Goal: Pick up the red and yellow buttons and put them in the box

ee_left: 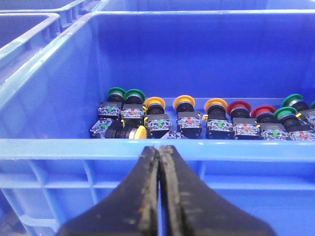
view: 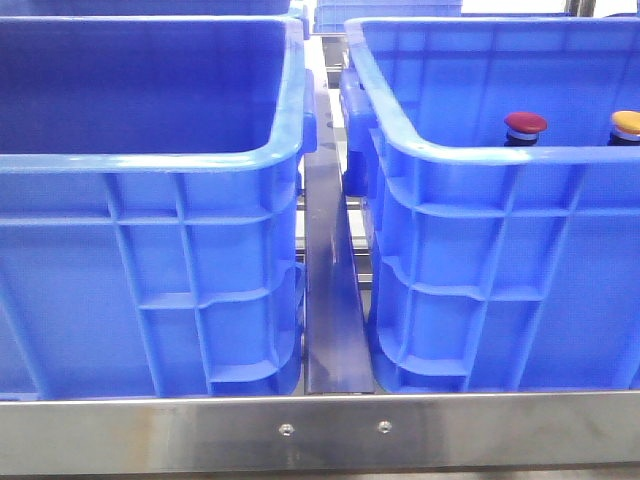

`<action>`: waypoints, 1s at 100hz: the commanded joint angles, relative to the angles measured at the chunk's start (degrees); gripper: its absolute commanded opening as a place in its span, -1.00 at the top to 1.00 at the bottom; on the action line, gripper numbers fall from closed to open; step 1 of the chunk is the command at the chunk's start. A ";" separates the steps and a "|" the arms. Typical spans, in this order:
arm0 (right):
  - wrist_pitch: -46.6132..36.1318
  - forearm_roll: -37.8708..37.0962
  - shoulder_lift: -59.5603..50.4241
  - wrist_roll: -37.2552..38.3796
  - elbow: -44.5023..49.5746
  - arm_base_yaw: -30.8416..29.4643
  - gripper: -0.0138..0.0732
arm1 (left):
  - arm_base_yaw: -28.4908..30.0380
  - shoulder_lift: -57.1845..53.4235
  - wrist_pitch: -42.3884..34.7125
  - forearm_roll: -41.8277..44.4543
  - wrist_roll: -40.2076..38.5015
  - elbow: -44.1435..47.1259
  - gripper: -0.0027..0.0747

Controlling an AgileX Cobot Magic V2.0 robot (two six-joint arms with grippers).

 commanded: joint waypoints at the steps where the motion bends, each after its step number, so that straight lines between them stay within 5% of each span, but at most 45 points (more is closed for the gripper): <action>1: -2.16 1.52 0.67 -0.47 -1.41 -0.14 0.92 | -0.09 -1.76 -4.19 -0.57 0.00 1.17 0.98; 17: -4.73 0.95 0.67 -0.47 -1.41 0.46 0.92 | -0.09 -1.76 -4.19 -0.57 0.00 1.17 0.98; 29: -8.66 -6.99 0.67 4.36 -1.41 1.00 0.92 | -0.09 -1.76 -4.19 -0.57 0.00 1.17 0.98; 53: -14.02 -51.83 0.67 49.67 0.00 2.88 0.92 | -0.09 -1.76 -4.19 -0.57 0.00 1.17 0.98; 67: -22.82 -69.78 0.67 72.17 4.59 3.34 0.92 | -0.09 -1.76 -4.19 -0.57 0.00 1.17 0.98; 100: -25.23 -72.52 0.67 76.46 14.84 8.42 0.92 | -0.09 -1.76 -4.19 -0.57 0.00 1.17 0.98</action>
